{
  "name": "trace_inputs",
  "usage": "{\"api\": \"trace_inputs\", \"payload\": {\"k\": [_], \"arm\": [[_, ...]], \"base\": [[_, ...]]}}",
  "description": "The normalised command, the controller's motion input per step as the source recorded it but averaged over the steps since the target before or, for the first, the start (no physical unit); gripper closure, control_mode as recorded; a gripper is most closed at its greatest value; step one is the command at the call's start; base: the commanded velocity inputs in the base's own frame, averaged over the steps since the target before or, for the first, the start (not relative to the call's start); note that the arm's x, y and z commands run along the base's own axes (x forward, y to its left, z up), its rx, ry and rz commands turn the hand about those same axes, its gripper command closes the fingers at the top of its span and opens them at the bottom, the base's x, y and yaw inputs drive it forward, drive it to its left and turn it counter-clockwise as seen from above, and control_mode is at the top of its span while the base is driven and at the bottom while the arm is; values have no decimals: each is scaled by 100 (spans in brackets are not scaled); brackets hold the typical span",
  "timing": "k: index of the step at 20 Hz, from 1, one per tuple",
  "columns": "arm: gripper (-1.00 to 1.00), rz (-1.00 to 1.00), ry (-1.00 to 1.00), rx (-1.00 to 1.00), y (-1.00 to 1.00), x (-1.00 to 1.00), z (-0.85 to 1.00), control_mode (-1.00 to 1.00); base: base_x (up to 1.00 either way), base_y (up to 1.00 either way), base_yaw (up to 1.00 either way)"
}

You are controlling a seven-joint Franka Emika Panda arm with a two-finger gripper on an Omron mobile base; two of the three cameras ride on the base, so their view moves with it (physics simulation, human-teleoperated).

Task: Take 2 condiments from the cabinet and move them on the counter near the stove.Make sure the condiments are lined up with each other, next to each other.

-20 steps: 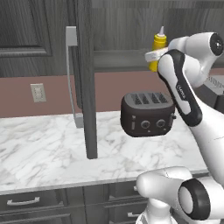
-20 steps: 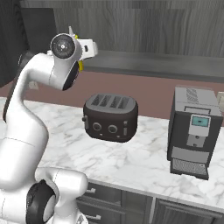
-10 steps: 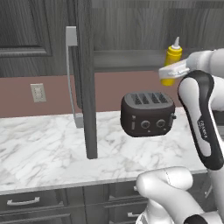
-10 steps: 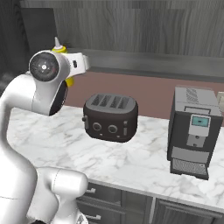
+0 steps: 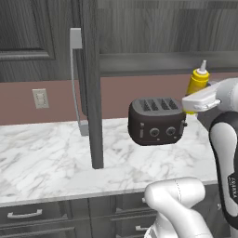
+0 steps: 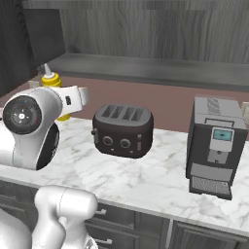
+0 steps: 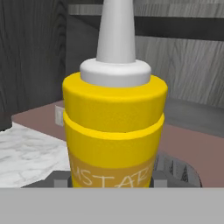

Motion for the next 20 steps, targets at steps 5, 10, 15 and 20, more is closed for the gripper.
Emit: {"api": "trace_inputs", "payload": {"k": [5, 10, 15, 20], "arm": [[100, 0, 0, 0, 0, -39, -8, -100], [100, 0, 0, 0, 0, 0, 0, -100], [100, 0, 0, 0, 0, 0, 0, -100], [100, 0, 0, 0, 0, 0, 0, 100]], "base": [[0, 0, 0], [0, 0, 0], [0, 0, 0], [-37, 0, 0]]}}
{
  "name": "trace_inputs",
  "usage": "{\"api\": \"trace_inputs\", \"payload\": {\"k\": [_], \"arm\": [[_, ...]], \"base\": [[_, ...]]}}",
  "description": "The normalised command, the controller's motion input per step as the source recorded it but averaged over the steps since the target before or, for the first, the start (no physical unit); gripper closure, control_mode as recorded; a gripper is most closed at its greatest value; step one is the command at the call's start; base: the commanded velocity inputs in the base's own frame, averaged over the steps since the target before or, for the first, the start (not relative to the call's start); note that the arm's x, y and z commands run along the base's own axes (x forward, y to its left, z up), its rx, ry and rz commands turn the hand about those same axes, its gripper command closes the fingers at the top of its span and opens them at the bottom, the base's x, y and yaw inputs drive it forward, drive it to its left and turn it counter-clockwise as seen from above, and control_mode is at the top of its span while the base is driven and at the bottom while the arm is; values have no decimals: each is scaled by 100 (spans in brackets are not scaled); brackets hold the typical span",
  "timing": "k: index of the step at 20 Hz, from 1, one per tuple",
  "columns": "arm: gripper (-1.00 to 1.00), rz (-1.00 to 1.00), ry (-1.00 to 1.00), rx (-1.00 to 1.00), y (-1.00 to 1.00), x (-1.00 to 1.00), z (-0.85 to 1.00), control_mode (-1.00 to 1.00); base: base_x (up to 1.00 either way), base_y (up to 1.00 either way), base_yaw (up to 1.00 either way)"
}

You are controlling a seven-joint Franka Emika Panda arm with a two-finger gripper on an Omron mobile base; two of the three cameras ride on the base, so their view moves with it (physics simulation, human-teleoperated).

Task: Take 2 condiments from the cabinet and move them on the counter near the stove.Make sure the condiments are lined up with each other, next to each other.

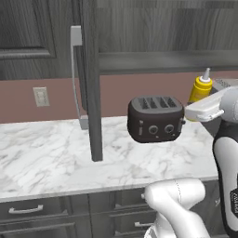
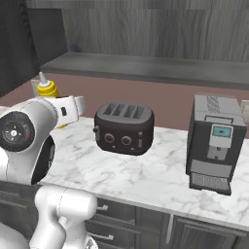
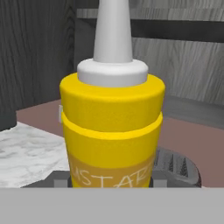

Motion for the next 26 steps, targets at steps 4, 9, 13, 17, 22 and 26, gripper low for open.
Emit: {"api": "trace_inputs", "payload": {"k": [4, 9, 13, 17, 22, 26], "arm": [[100, 0, 0, 0, 0, 0, 0, 100], [100, 0, 0, 0, 0, 0, 0, 100], [100, 0, 0, 0, 0, 0, 0, 100], [100, 0, 0, 0, 0, 0, 0, 100], [100, 0, 0, 0, 0, 0, 0, 100], [100, 0, 0, 0, 0, 0, 0, 100]], "base": [[-100, 0, 0], [-88, 4, 0], [-77, 34, 0], [-44, 76, 0], [-26, 88, 0], [-21, 95, 0]]}}
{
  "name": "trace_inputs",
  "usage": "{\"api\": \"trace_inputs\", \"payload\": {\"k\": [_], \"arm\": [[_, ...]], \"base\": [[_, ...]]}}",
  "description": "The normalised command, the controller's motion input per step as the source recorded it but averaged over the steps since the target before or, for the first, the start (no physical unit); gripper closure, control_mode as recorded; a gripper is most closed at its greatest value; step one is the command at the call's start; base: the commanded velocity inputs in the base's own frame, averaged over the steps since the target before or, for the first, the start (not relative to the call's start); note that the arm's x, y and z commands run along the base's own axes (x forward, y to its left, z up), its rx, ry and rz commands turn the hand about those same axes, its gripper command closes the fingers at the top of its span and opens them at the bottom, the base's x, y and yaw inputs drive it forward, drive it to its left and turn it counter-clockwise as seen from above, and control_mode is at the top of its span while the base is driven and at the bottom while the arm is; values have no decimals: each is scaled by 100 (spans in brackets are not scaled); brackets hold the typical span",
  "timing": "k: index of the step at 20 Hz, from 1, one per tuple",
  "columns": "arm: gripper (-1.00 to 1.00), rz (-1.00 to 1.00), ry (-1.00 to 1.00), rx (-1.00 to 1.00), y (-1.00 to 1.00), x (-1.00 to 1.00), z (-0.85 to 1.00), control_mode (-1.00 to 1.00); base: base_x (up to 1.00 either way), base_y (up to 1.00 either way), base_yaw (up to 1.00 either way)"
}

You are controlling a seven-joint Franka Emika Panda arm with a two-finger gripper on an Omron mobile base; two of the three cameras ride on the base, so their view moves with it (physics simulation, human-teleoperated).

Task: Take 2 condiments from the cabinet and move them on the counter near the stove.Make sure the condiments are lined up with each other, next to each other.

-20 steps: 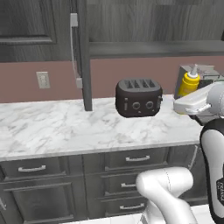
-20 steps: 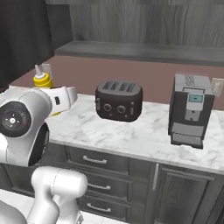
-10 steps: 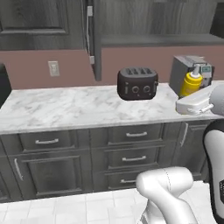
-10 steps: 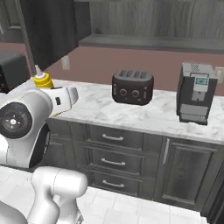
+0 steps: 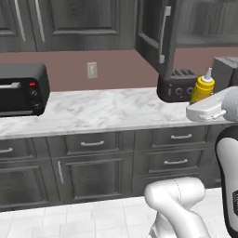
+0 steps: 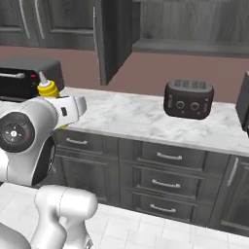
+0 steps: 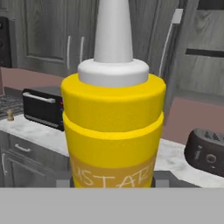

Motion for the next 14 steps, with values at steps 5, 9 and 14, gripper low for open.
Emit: {"api": "trace_inputs", "payload": {"k": [5, 9, 14], "arm": [[100, 0, 0, 0, 0, 0, 0, 100], [100, 0, 0, 0, 0, 0, 0, 100], [100, 0, 0, 0, 0, 0, 0, 100]], "base": [[-5, 99, 0], [0, 90, 0], [0, 89, 0]]}}
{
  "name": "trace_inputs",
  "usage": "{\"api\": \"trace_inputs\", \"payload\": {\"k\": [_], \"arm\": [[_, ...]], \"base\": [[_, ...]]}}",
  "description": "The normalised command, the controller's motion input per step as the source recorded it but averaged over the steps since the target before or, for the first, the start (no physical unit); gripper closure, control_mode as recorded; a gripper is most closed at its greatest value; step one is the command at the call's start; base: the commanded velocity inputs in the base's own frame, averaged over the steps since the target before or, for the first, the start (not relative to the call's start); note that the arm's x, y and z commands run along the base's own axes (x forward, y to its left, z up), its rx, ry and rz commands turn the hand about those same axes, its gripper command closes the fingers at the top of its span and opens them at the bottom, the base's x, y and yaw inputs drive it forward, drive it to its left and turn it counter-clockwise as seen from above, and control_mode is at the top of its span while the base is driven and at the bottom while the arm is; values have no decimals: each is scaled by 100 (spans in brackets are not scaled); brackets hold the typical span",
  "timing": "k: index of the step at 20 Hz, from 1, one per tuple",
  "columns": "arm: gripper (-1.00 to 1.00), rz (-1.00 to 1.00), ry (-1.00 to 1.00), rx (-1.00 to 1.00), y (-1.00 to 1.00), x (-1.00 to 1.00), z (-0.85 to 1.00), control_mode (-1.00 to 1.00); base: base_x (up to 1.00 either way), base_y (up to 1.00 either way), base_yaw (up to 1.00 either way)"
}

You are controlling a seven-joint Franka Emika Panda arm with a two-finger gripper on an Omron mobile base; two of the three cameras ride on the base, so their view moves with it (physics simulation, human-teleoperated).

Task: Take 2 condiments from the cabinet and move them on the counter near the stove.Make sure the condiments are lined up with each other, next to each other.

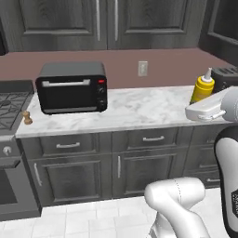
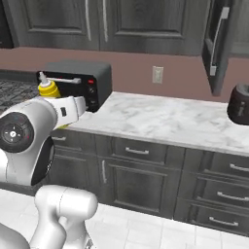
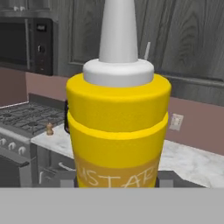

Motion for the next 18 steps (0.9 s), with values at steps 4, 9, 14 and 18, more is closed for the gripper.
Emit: {"api": "trace_inputs", "payload": {"k": [4, 9, 14, 18], "arm": [[100, 0, 0, 0, 0, 0, 0, 100], [100, 0, 0, 0, 0, 0, 0, 100], [100, 0, 0, 0, 0, 0, 0, 100], [100, 0, 0, 0, 0, 0, 0, 100]], "base": [[0, 97, 0], [0, 99, 0], [10, 93, 0], [25, 78, 0]]}}
